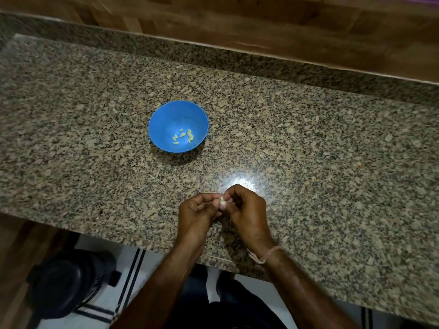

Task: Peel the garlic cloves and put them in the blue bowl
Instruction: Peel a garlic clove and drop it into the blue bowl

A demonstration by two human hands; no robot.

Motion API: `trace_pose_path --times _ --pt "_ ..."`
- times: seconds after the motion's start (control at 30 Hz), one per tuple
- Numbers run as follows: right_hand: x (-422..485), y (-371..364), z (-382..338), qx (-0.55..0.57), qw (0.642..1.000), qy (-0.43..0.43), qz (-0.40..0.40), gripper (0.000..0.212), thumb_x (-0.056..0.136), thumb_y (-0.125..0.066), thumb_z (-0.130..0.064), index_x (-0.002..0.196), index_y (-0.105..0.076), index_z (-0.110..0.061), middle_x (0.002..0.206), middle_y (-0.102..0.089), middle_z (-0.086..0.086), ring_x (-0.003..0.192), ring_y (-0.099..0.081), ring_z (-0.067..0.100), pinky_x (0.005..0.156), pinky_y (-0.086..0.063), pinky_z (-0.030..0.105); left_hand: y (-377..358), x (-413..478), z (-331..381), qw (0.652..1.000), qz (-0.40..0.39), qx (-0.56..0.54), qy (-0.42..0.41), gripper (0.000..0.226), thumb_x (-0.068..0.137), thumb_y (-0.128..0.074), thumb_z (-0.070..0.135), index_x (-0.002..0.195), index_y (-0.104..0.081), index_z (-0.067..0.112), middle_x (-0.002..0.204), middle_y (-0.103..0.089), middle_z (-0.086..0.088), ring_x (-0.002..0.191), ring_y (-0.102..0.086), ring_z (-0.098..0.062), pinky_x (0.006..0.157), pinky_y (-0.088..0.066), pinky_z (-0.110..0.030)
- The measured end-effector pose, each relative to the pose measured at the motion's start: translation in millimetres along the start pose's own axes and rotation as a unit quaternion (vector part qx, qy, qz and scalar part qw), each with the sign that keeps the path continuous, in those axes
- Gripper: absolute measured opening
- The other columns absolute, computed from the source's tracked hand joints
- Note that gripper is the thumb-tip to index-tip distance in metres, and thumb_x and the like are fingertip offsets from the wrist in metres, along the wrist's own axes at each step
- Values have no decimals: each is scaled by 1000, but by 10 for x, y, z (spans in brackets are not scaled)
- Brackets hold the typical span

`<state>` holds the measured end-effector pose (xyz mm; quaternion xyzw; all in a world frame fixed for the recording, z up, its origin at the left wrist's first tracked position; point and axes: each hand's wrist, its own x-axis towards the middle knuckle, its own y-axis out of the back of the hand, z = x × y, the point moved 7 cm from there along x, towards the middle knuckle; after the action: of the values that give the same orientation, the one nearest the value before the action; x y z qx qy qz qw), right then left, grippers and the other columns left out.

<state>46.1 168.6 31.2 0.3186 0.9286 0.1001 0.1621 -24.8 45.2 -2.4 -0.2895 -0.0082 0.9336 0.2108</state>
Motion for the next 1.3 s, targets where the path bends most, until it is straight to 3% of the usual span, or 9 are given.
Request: trace_pose_path --times 0.23,0.37,0.63,0.8,0.9,1.03,1.1,1.17,1.3 --pt "19 -45 128 -56 998 7 26 27 86 -70 10 79 -67 -15 71 -69 0 67 -67 11 59 -59 28 19 48 -8 993 33 104 -41 20 95 -68 -2 93 -77 16 88 -80 -5 87 -77 -23 74 -62 -30" --pt "72 -65 232 -50 999 -11 -4 22 87 -78 2 80 -68 -16 75 -72 1 73 -71 18 62 -59 29 61 94 -74 990 37 131 -37 19 95 -70 0 93 -78 17 89 -80 -2 86 -77 -22 76 -63 -35" --pt "101 -148 311 -63 998 -29 2 16 92 -69 2 83 -66 -10 72 -68 2 62 -59 1 55 -44 12 48 159 -152 989 93 112 -11 16 95 -71 1 91 -75 17 84 -78 -5 76 -75 -14 66 -60 -25" --pt "121 -153 319 -53 997 -15 57 20 91 -64 0 84 -66 -18 75 -69 1 73 -68 20 61 -56 37 22 235 -222 993 107 44 27 7 98 -69 8 101 -74 9 86 -80 -6 84 -77 -20 73 -60 -31" --pt "116 -123 282 -83 994 19 69 14 91 -67 -8 85 -64 -21 81 -66 -5 77 -63 15 65 -52 36 38 293 -191 990 121 75 14 6 99 -69 15 100 -74 13 86 -79 -5 85 -77 -24 78 -64 -39" --pt "134 75 449 -53 997 -19 59 14 92 -74 -12 83 -70 -23 76 -74 -8 75 -71 9 71 -60 37 -1 329 312 919 123 316 -202 1 98 -69 16 98 -70 16 87 -71 5 81 -67 -13 67 -52 -21" --pt "116 148 543 -51 997 -33 47 13 91 -76 -12 83 -74 -21 78 -75 -8 78 -72 8 76 -61 38 -107 392 433 856 89 429 -275 8 94 -70 14 101 -67 17 93 -66 4 87 -60 -17 67 -43 -29" --pt "79 183 594 -57 997 -41 38 12 91 -77 -11 85 -78 -21 80 -77 -10 80 -73 7 79 -62 38 -151 453 415 817 68 494 -288 21 90 -74 15 109 -64 17 102 -62 1 97 -56 -23 71 -38 -31" --pt "2 200 589 -82 995 -36 38 14 90 -77 -11 81 -76 -22 77 -75 -10 74 -71 4 72 -61 34 -48 233 254 792 97 529 -289 50 87 -80 28 128 -55 17 124 -54 -2 114 -49 -25 88 -45 -41"
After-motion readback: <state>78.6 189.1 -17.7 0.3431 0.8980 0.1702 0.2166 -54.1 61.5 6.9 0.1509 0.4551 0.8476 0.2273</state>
